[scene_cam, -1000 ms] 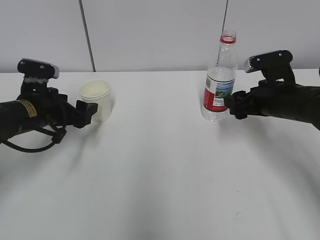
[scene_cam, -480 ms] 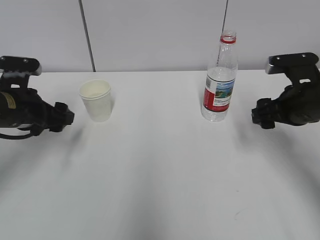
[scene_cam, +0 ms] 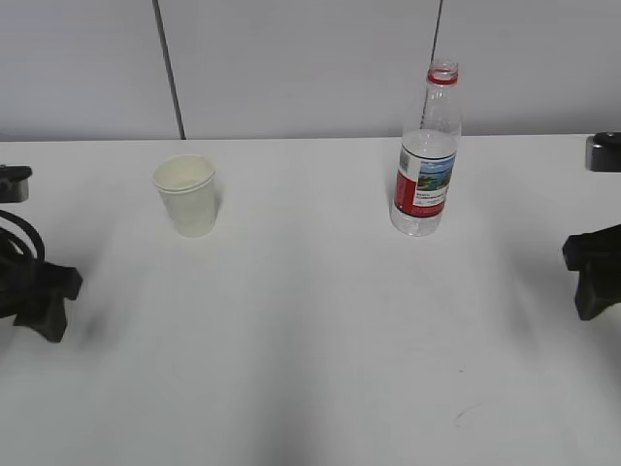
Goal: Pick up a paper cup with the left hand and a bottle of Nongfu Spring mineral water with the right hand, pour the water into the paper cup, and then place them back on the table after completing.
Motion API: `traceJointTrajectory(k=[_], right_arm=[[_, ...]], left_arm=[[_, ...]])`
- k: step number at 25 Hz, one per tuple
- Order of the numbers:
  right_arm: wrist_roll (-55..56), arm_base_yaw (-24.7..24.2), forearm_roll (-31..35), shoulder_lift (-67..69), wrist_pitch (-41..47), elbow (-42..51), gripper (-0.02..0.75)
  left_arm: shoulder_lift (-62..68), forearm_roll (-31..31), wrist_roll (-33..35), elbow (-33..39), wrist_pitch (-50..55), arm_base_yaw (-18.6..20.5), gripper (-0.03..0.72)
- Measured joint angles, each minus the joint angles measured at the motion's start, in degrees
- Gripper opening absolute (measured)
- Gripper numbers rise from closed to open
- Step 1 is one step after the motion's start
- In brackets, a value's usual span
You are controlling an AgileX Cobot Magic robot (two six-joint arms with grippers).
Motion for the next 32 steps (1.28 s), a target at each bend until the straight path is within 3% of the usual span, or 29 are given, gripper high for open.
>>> traceJointTrajectory(k=[5, 11, 24, 32], right_arm=[[-2.7, 0.0, 3.5, -2.0, 15.7, -4.6, 0.59], [-5.4, 0.0, 6.9, -2.5, 18.3, -7.6, 0.59], [-6.0, 0.0, 8.7, -3.1, 18.5, -7.7, 0.589], [-7.4, 0.1, 11.0, -10.5, 18.7, -7.7, 0.589]], left_arm=[[-0.1, -2.2, 3.2, -4.8, 18.4, 0.0, 0.534], [-2.0, -3.7, 6.1, -9.4, 28.0, 0.0, 0.534], [-8.7, -4.1, 6.7, -9.9, 30.5, 0.0, 0.533], [-21.8, -4.1, 7.1, -5.5, 30.9, 0.0, 0.531]])
